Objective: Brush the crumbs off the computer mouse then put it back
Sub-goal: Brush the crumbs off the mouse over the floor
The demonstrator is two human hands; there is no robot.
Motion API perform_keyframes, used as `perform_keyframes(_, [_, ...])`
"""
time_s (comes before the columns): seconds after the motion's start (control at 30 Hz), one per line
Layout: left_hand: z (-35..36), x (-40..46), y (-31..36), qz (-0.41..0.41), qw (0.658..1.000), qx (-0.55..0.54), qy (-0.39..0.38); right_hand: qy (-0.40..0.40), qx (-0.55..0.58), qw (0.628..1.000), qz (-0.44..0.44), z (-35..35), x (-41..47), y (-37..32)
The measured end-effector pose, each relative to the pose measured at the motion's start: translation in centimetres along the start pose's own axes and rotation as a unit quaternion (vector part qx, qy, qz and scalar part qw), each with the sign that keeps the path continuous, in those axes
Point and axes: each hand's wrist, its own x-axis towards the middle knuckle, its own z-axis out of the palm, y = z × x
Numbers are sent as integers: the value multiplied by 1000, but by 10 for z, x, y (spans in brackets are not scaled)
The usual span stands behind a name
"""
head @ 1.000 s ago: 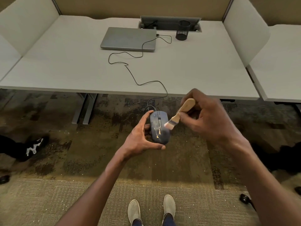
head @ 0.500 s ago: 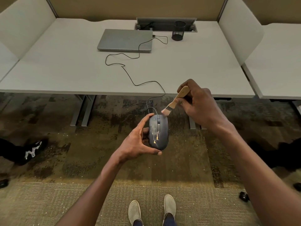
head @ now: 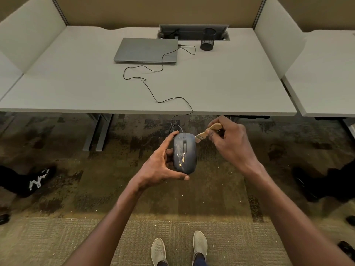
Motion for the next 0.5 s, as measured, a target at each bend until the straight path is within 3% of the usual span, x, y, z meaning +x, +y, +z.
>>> perform_keyframes(0.3, [5, -1, 10, 5, 1000, 4, 0, 30, -82, 996, 38, 15, -5, 12])
perform_keyframes(0.5, [9, 1, 13, 6, 1000, 11, -20, 19, -13, 991, 131, 25, 0, 15])
